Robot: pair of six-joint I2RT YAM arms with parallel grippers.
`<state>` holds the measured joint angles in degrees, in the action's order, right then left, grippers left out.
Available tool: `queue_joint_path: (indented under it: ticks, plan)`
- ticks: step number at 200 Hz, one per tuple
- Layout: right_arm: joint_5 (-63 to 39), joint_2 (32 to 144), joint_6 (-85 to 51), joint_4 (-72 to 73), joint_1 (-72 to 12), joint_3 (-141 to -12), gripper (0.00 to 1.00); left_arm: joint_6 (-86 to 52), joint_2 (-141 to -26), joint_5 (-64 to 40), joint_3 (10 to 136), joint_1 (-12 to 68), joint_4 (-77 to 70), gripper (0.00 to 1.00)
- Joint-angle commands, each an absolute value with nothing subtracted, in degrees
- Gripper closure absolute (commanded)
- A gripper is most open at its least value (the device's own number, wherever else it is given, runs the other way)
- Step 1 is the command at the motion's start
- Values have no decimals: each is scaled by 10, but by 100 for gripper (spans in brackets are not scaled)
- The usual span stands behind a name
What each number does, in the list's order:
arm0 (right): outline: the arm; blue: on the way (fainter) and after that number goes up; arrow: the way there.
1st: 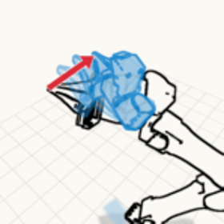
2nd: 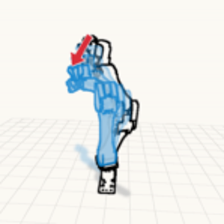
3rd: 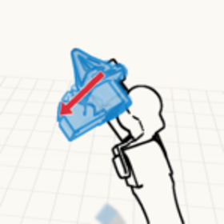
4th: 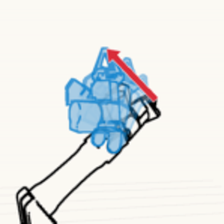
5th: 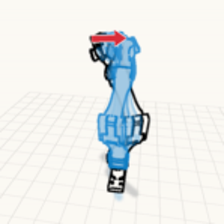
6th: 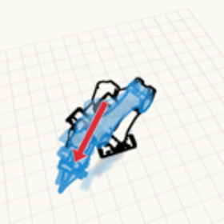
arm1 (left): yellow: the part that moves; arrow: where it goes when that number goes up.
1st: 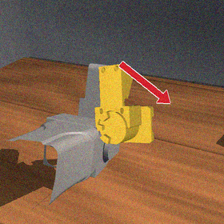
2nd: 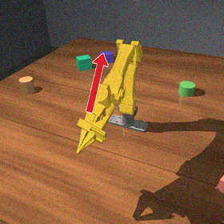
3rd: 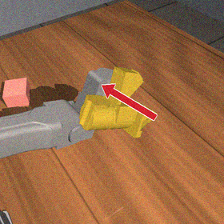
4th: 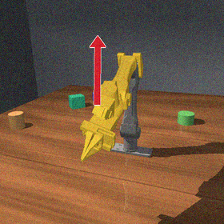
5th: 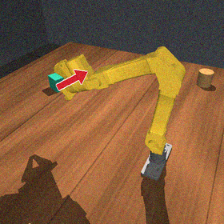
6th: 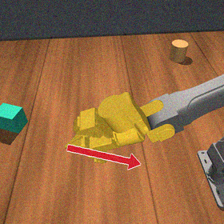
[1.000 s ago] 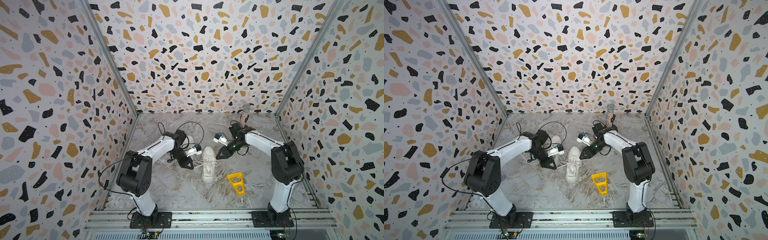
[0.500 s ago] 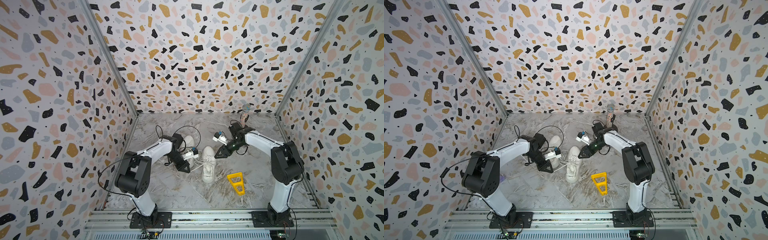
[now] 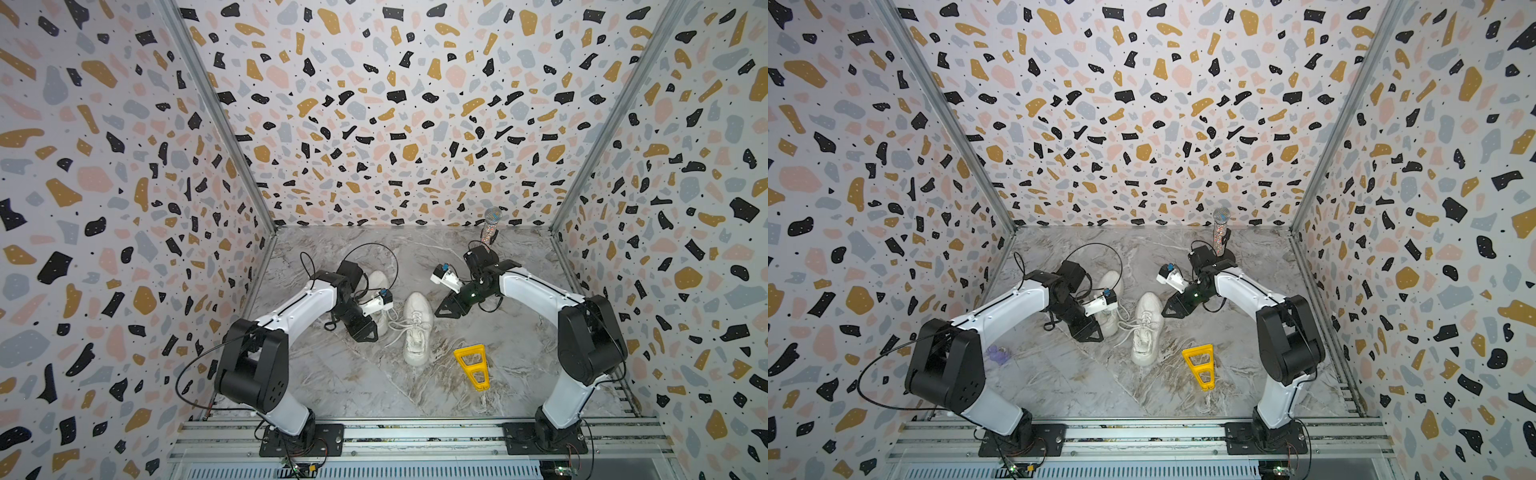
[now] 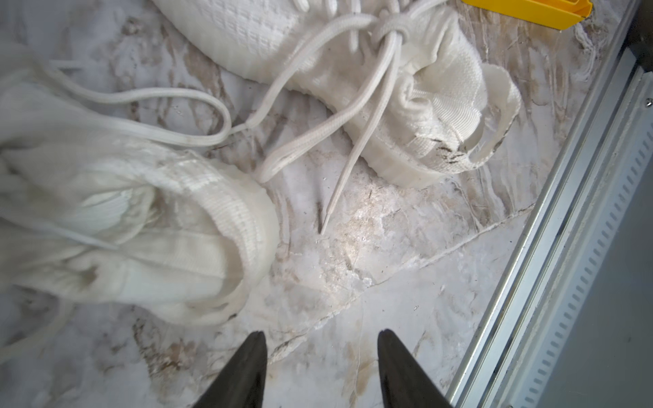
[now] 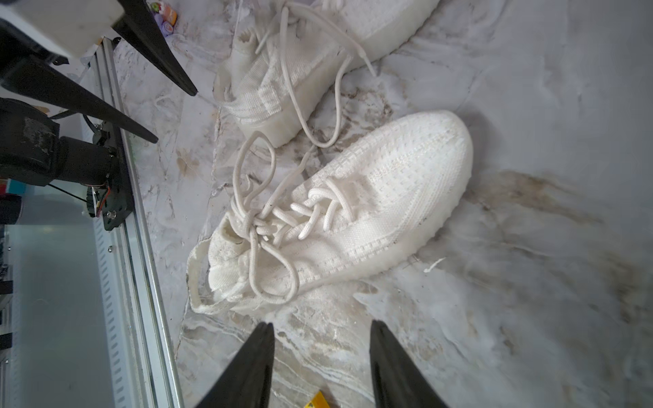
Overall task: Tie the shoes
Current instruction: Tie the shoelace on the shoe.
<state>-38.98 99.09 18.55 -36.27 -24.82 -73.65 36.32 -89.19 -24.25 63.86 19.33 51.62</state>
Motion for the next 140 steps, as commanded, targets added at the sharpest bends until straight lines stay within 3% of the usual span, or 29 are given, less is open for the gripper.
queue_joint_path:
  ticks: [1,71,81,96,140]
  plan:
    - [-353,965,190,-362,-249,-738,50,348,-860,-199,662,192,505,44]
    - [-283,926,164,-352,-245,-722,34,259,-815,-121,674,166,398,39]
    - [-287,925,159,-349,-242,-717,34,243,-812,-134,675,160,383,32]
    - [-297,929,158,-357,-241,-718,33,235,-816,-185,680,152,374,1]
    - [-420,967,165,-397,-236,-718,32,296,-893,-364,737,157,436,0]
